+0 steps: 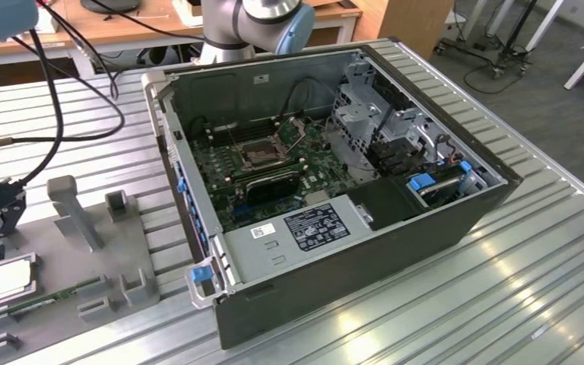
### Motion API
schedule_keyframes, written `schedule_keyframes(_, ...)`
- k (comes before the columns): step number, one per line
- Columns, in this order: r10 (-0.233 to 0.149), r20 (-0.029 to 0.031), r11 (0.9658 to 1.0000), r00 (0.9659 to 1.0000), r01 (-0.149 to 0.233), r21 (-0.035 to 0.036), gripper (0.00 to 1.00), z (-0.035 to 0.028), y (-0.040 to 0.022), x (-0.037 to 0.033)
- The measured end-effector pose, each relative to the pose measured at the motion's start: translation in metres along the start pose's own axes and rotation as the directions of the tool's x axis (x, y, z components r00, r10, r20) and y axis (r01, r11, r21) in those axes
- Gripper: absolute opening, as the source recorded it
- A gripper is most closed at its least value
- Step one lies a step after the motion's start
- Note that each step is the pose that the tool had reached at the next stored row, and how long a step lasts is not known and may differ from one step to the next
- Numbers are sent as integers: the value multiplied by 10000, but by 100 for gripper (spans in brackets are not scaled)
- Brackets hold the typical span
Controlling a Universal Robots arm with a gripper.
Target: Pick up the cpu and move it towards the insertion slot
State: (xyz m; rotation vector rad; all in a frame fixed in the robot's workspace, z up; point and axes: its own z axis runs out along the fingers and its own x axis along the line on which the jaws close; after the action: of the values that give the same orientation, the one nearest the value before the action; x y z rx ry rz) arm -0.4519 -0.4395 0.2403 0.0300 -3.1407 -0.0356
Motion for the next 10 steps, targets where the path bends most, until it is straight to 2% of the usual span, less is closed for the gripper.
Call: schedule_keyframes(10,0,0,10000,10000,0,0,11,56,-2,35)
